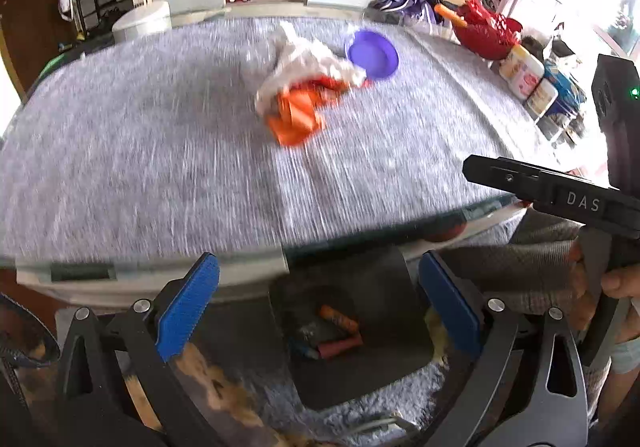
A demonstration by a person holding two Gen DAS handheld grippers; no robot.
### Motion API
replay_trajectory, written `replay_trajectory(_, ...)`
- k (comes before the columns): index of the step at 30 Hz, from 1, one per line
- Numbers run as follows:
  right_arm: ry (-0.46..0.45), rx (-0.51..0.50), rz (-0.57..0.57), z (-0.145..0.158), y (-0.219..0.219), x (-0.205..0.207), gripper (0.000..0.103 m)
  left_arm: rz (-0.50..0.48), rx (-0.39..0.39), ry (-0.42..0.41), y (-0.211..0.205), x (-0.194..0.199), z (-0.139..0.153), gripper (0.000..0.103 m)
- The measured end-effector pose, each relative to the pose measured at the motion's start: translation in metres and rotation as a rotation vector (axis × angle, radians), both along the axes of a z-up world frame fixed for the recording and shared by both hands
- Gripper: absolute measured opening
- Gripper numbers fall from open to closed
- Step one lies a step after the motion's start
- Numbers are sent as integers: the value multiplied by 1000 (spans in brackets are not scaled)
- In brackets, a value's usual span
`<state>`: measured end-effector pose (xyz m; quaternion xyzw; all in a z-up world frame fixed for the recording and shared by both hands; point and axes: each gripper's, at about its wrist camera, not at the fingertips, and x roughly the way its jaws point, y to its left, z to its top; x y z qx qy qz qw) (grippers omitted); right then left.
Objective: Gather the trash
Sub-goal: 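Grasp the purple bowl rim with the right gripper while the left grasps the orange cloth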
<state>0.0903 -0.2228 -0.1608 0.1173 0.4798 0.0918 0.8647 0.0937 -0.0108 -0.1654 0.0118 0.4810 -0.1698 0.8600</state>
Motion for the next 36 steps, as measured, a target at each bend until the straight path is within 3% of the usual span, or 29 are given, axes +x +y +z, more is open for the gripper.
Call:
replay_trajectory(10,-19,-9,-27,2,-10,59,75,26,-23,1,-5,63,-1,93)
replay_trajectory(16,-32,-3,-60,-8,-14,105,75,40,-46,30,-7,91,-15,81)
replay_trajectory(21,-25,26,-85,-18,-19,132,66,30,-46,46,-15,108,-27,67)
replay_trajectory(25,-4,35,-87,-28,-17,153,66,33,-43,45,-18,117,-33,65)
replay_trajectory(28,1,63,-90,-31,-12,160,66,28,-34,45,-22,120,-36,64)
replay_trajectory(32,-21,12,-105,-28,3,169,78,28,-30,39,-25,123,-36,64)
replay_trajectory(36,-11,-2,-112,-29,13,179,80,35,-34,37,-26,125,-36,61)
